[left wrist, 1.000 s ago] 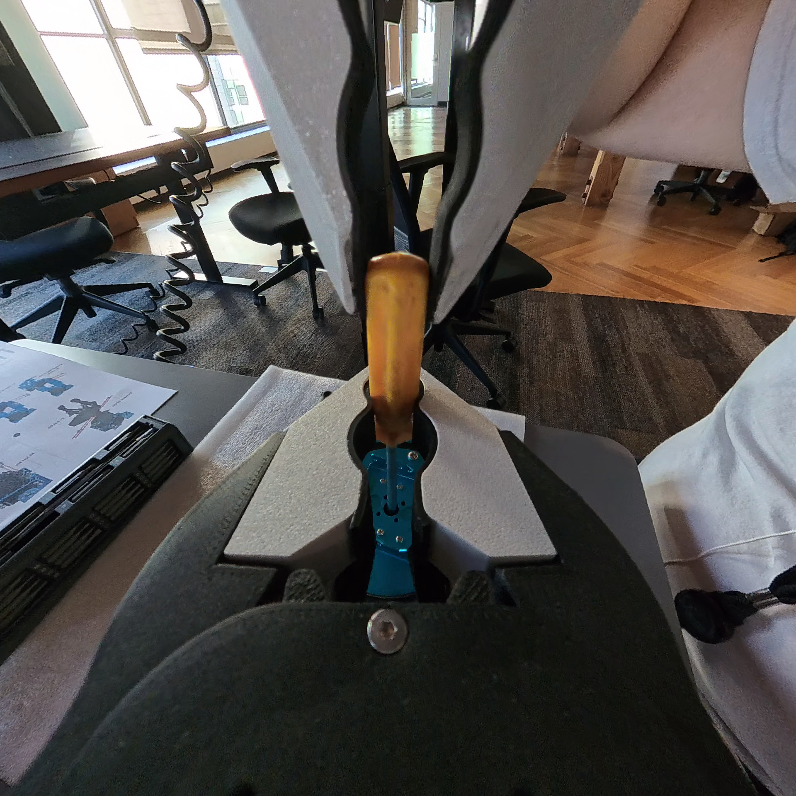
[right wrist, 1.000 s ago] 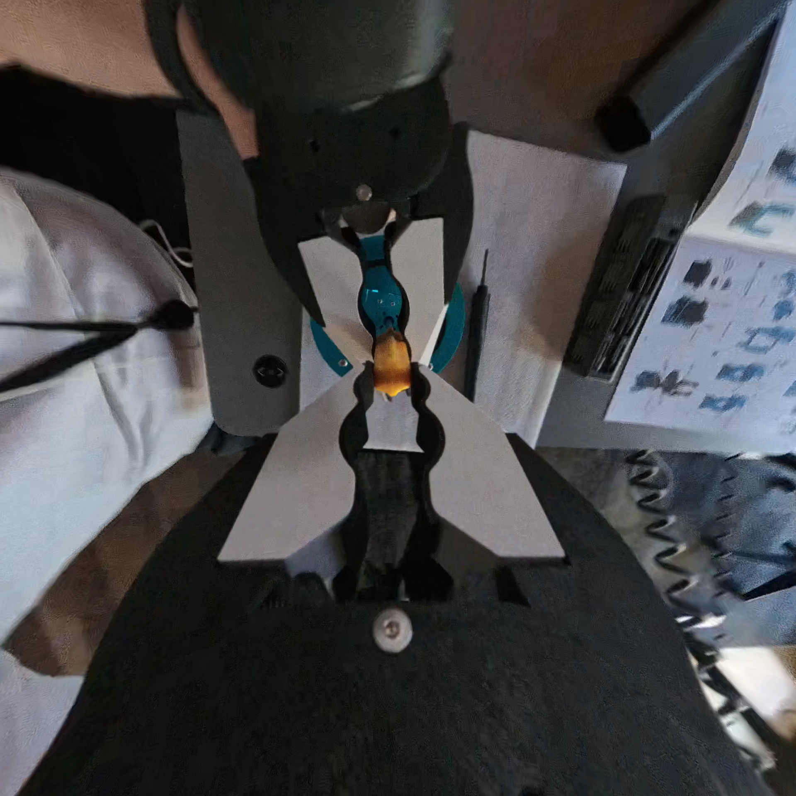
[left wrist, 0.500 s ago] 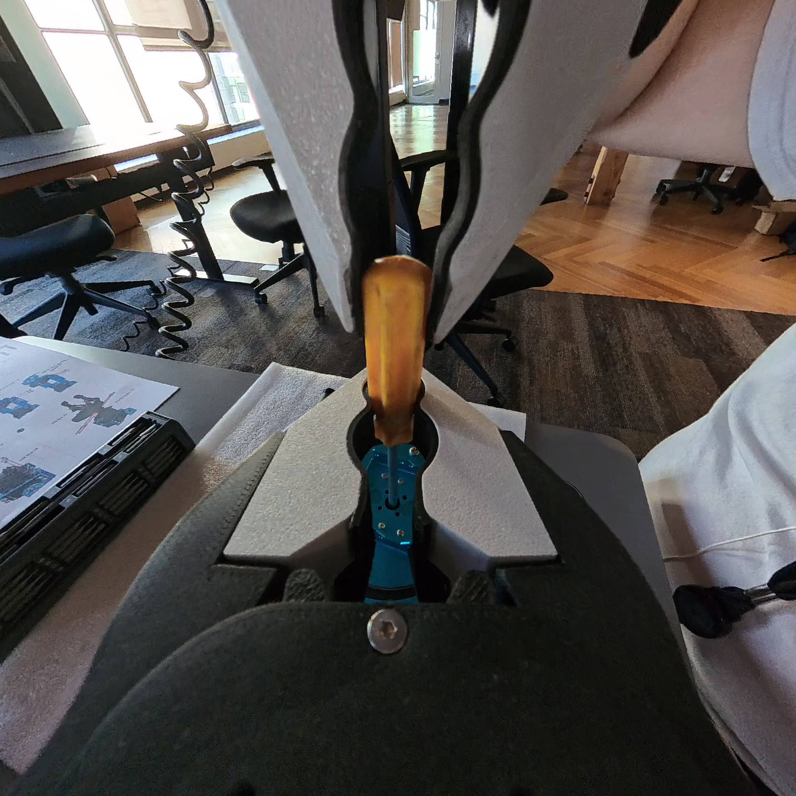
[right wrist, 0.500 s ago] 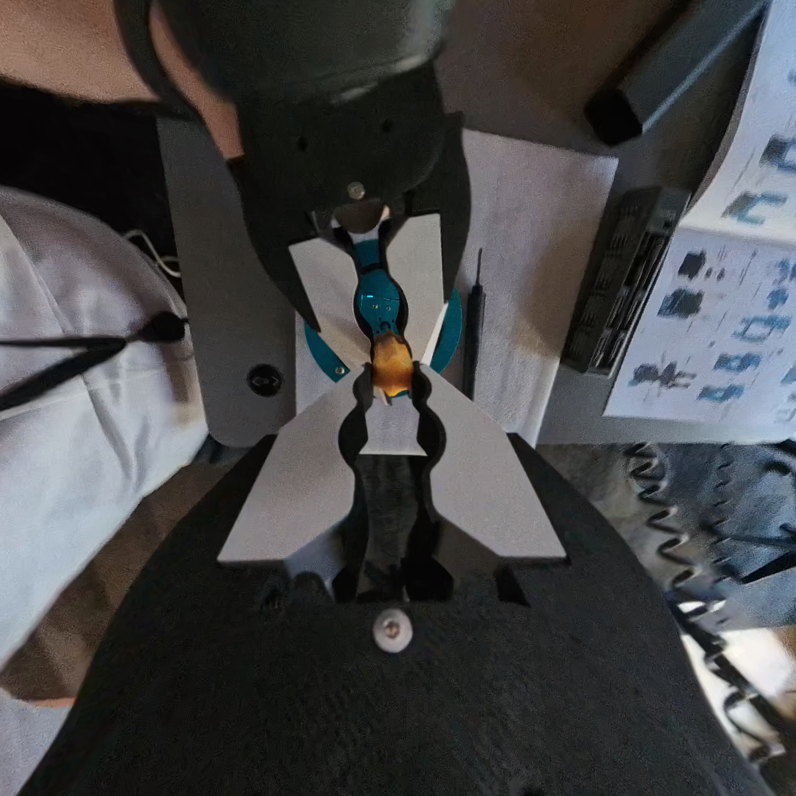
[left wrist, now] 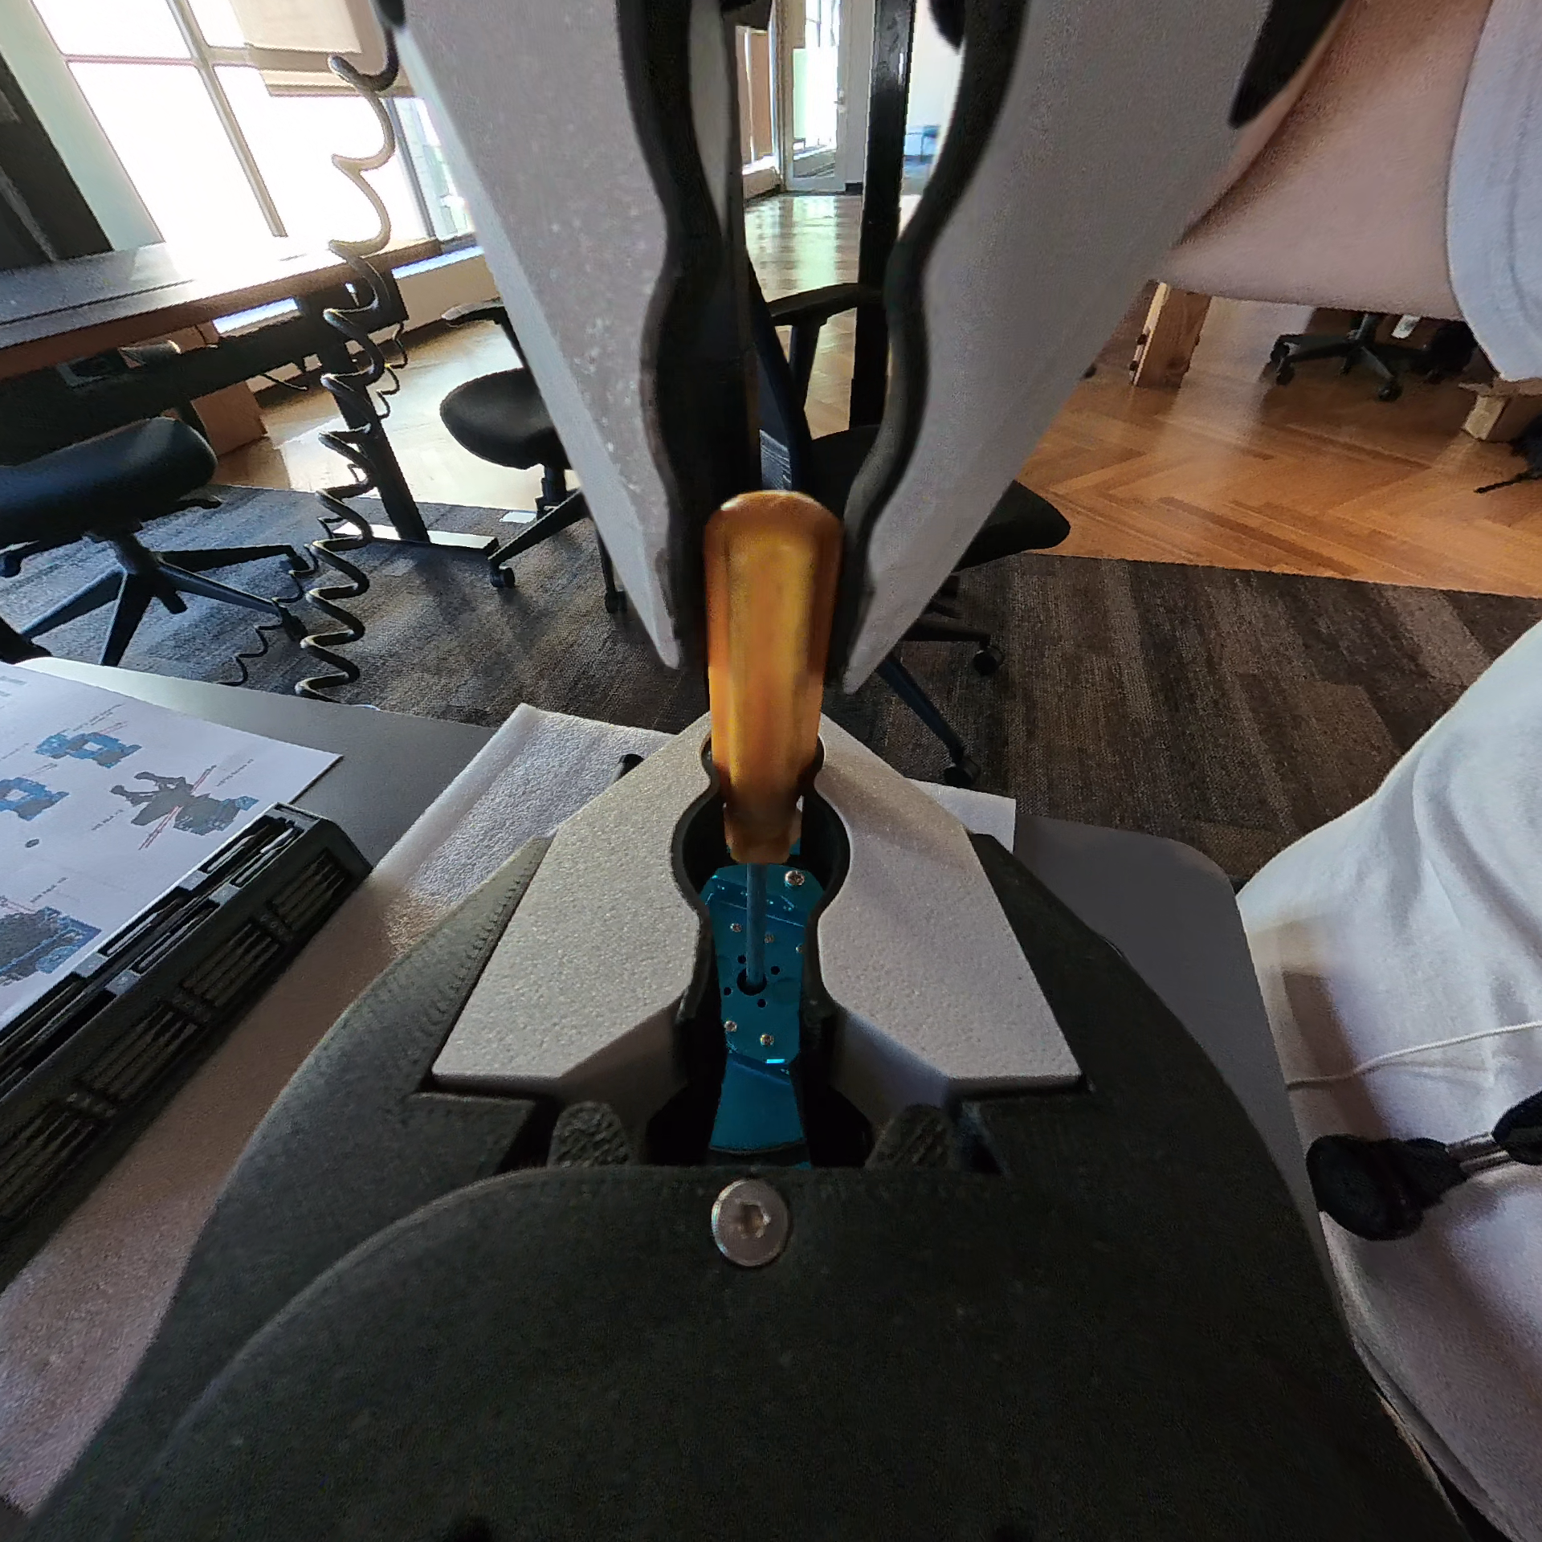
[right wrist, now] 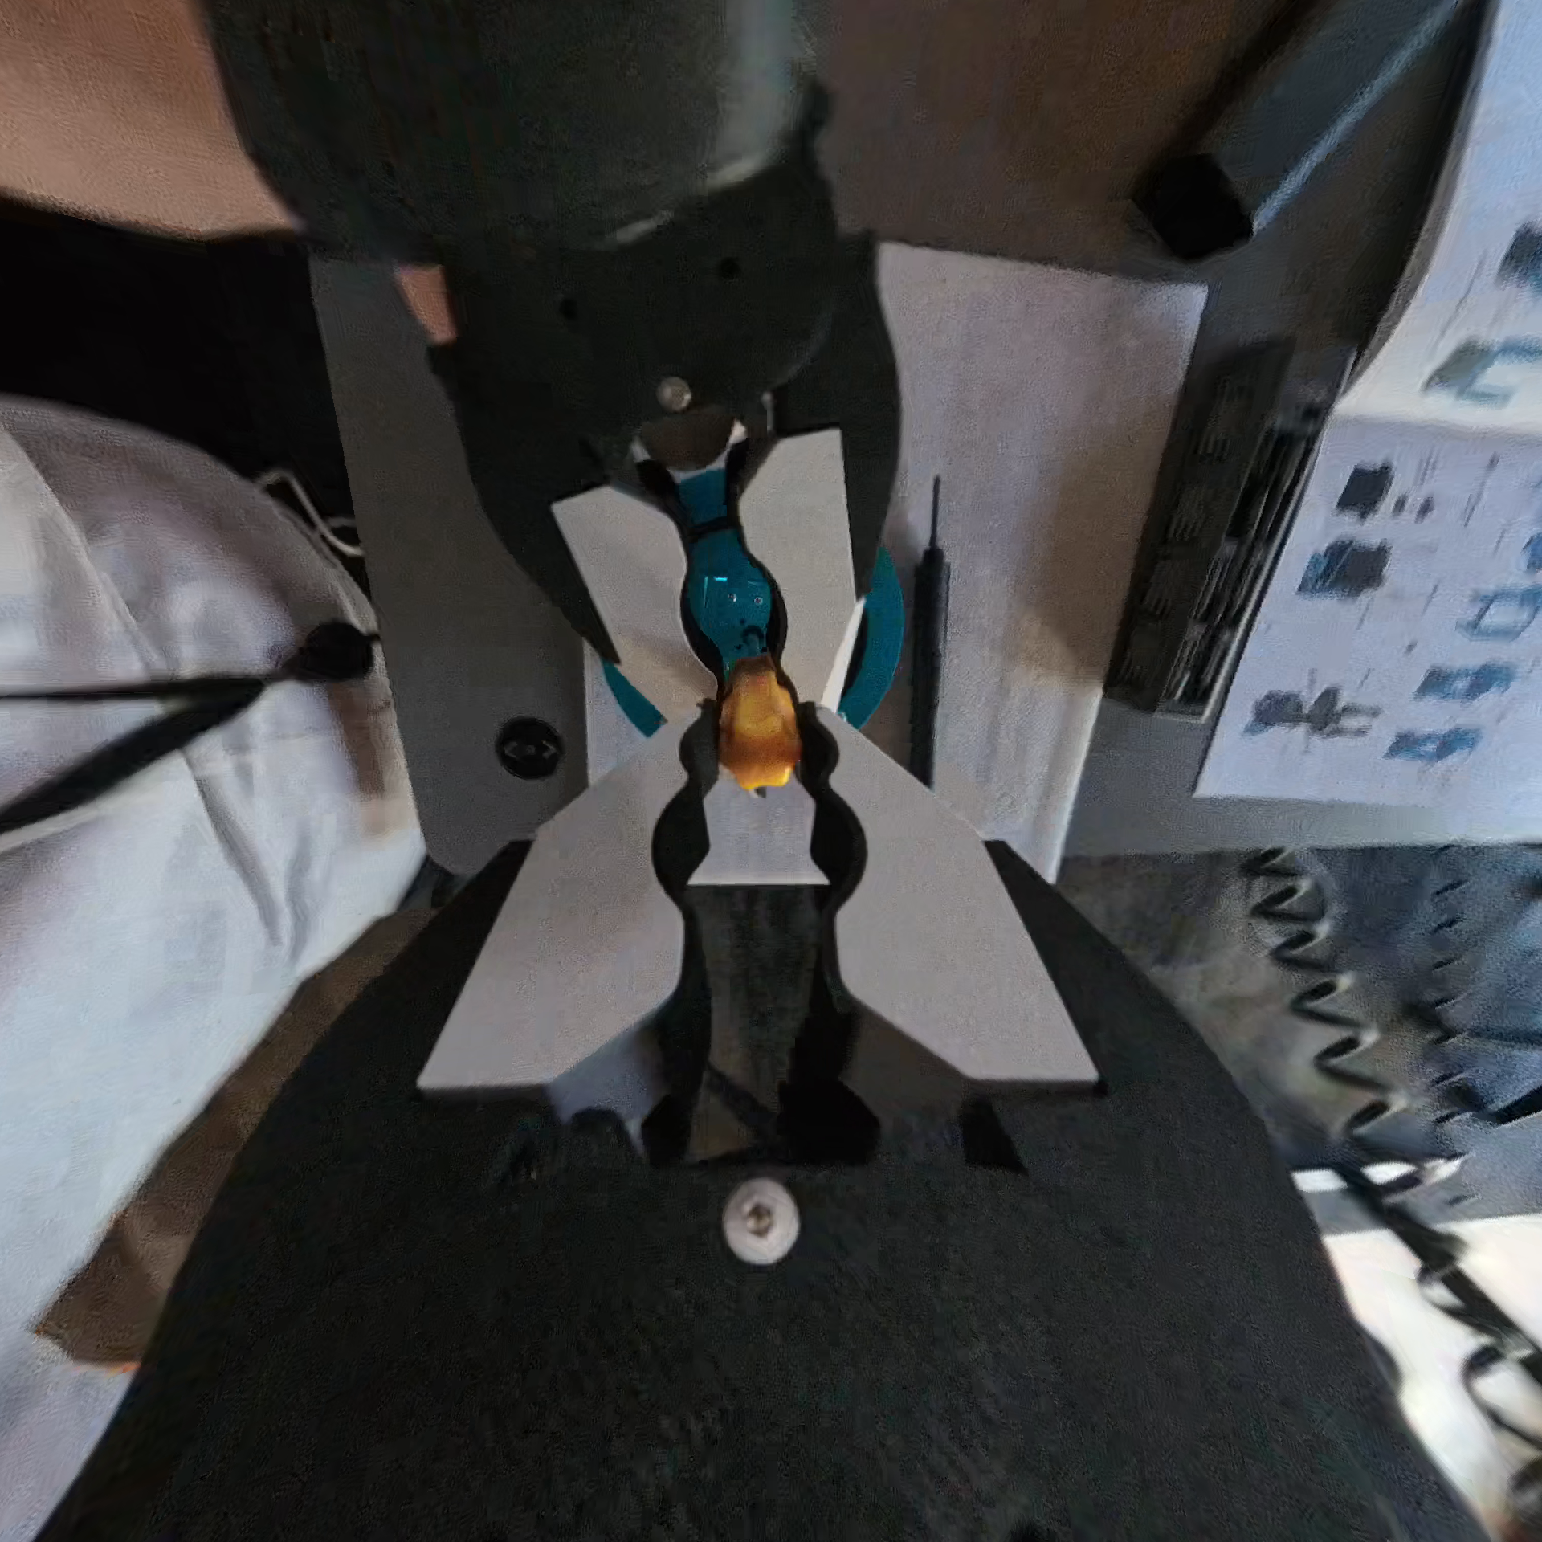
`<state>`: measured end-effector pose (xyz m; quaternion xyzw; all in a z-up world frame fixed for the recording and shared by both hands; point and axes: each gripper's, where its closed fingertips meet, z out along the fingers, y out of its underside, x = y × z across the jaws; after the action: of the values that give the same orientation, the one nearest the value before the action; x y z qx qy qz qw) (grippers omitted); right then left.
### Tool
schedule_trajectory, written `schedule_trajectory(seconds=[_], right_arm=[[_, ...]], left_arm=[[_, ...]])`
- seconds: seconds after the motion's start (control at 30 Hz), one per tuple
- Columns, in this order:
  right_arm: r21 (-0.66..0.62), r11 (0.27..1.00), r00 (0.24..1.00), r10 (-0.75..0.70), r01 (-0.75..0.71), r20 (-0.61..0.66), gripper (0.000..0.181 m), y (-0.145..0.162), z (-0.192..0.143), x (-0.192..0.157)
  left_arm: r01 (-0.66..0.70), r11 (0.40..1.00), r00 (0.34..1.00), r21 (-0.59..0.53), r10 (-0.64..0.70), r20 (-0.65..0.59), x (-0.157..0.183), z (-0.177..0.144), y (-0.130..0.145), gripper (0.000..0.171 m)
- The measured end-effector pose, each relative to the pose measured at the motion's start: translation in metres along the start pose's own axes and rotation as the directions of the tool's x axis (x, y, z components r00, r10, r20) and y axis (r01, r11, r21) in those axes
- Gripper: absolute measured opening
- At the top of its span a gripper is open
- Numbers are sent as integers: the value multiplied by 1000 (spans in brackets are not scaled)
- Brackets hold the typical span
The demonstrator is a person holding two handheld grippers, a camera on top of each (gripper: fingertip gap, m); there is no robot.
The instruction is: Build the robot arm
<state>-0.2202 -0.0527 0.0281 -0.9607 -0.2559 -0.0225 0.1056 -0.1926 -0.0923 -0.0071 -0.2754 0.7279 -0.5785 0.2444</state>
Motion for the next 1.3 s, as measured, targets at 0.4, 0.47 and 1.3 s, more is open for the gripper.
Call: schedule_trajectory(seconds=[0.4,0.47,1.3], right_arm=[[112,951,955,-294,288,35,17,-7,0,-5],[102,952,955,-293,288,36,16,-6,0,-6],[101,993,998,-56,59,-31,32,-3,1,1]], left_arm=[[-4,1000,1000,-1,4,1,0,-1,0,10],[-12,1000,1000,-3,12,0,1,0,0,10],[11,1000,1000,6,-11,-4,-1,-2,0,10]])
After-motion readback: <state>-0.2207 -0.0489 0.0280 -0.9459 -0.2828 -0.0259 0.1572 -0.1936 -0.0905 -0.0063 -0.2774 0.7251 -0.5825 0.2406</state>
